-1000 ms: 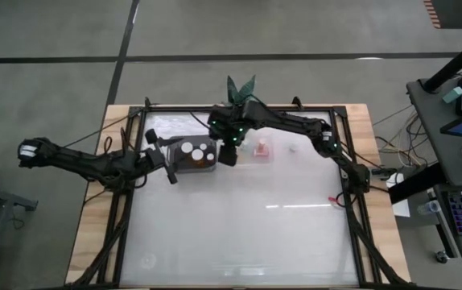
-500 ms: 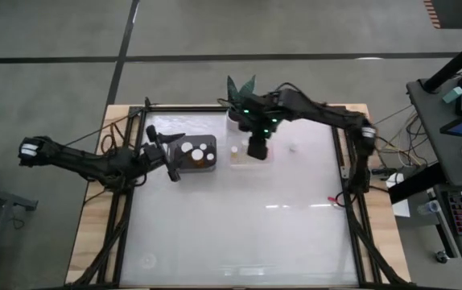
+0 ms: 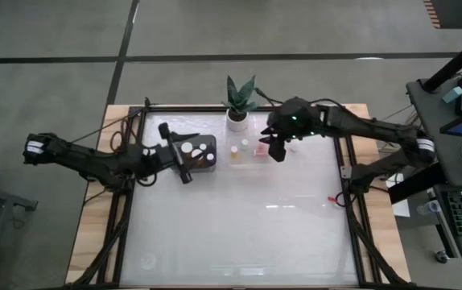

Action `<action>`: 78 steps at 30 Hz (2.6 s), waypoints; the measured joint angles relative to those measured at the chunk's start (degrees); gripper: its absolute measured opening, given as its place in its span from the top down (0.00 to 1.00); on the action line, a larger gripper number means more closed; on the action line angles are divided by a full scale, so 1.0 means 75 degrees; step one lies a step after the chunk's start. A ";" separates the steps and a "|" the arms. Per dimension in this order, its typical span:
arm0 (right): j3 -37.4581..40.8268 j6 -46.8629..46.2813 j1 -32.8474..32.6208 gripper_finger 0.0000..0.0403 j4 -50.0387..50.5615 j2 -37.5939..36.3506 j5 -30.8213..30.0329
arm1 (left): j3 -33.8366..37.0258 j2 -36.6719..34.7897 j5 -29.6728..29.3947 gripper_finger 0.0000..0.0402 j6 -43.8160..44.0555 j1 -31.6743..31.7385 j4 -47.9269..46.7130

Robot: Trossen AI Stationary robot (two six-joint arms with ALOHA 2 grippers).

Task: Pick and place medicine bottles into bin by pill shape (circle, oval)
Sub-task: Put the white tablet bottle into the transparent bin

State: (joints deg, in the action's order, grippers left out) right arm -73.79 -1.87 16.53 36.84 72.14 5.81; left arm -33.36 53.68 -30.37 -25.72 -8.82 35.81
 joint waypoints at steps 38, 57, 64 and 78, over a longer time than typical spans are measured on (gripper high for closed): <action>0.2875 0.0612 0.3450 0.69 -0.3021 -0.1620 0.0027 | -0.1266 0.1243 0.2579 0.39 -0.1423 0.5205 -0.1111; 0.2862 -0.2725 0.3801 0.69 -0.1663 -0.1605 0.1489 | -0.1224 0.1243 0.3101 0.39 -0.1428 0.5817 -0.0775; 0.2860 -0.3472 0.3353 0.70 -0.0166 -0.1558 0.1294 | -0.1131 0.1243 0.3101 0.39 -0.1280 0.5811 -0.0766; 0.2860 -0.3871 0.2748 0.61 0.0796 -0.0658 -0.0670 | -0.1007 0.1240 0.3171 0.39 -0.0696 0.5808 -0.0776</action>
State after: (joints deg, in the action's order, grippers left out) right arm -52.34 -30.90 37.15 42.81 67.20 0.79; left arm -40.91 62.98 -6.59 -30.94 34.74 29.99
